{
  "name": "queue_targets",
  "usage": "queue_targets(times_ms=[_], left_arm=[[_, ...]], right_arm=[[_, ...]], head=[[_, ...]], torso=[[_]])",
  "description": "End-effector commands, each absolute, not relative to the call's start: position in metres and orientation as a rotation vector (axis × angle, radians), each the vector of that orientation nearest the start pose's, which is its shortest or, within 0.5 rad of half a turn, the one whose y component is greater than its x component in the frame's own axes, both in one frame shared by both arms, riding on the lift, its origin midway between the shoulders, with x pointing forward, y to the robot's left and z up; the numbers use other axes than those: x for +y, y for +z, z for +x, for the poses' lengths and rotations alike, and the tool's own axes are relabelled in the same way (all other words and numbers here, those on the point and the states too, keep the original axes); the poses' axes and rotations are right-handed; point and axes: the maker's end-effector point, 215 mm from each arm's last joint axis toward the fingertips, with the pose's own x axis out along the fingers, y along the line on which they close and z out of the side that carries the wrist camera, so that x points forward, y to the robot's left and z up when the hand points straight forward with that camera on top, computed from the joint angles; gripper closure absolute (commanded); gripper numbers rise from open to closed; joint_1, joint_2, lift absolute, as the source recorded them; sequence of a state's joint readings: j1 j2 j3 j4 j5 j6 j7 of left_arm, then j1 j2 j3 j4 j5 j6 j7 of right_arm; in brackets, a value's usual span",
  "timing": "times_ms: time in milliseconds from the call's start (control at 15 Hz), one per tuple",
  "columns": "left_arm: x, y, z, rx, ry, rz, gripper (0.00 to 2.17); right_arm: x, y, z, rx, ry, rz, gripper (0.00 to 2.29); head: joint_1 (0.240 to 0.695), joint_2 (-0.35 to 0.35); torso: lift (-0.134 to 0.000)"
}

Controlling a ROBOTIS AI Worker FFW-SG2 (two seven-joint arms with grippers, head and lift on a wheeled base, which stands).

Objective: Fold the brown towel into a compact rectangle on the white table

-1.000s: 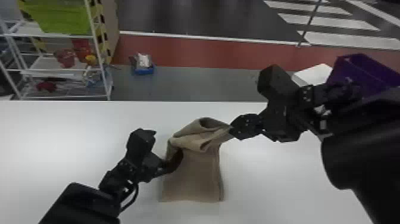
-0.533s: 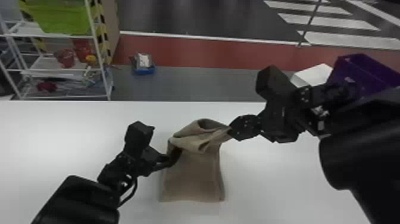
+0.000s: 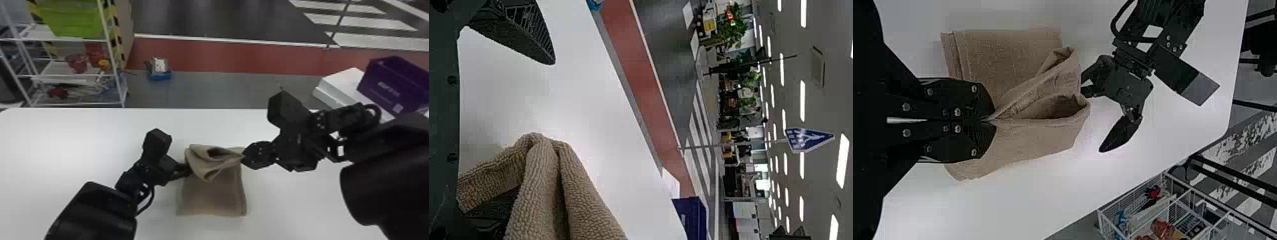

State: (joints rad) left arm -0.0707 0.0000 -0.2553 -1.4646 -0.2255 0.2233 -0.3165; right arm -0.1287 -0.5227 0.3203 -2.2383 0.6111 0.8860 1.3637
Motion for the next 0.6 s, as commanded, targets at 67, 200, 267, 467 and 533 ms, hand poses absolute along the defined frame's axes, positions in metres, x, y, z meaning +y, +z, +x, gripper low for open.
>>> queue_targets(times_ms=[67,200,267,467,533], left_arm=[[0.034,-0.436,0.564,0.261,-0.545,0.234,0.08],[0.033,-0.436,0.563,0.259,-0.548,0.234,0.08],[0.033,-0.436,0.563,0.259,-0.547,0.234,0.08],[0.034,-0.438,0.562,0.262,-0.546,0.233,0.08],[0.034,-0.438,0.562,0.262,-0.547,0.233,0.08]], right_arm=[[-0.149,-0.341,0.427,0.677,1.065,-0.828,1.32],[-0.140,-0.352,0.419,0.688,1.090,-0.844,1.32],[-0.136,-0.356,0.417,0.689,1.100,-0.855,1.32],[-0.130,-0.368,0.412,0.707,1.118,-0.863,1.32],[-0.129,-0.373,0.410,0.717,1.124,-0.872,1.32]], head=[[0.695,-0.126],[0.695,-0.126],[0.695,-0.124],[0.695,-0.114],[0.695,-0.112]], torso=[[-0.124],[-0.124],[-0.124],[-0.124],[-0.124]])
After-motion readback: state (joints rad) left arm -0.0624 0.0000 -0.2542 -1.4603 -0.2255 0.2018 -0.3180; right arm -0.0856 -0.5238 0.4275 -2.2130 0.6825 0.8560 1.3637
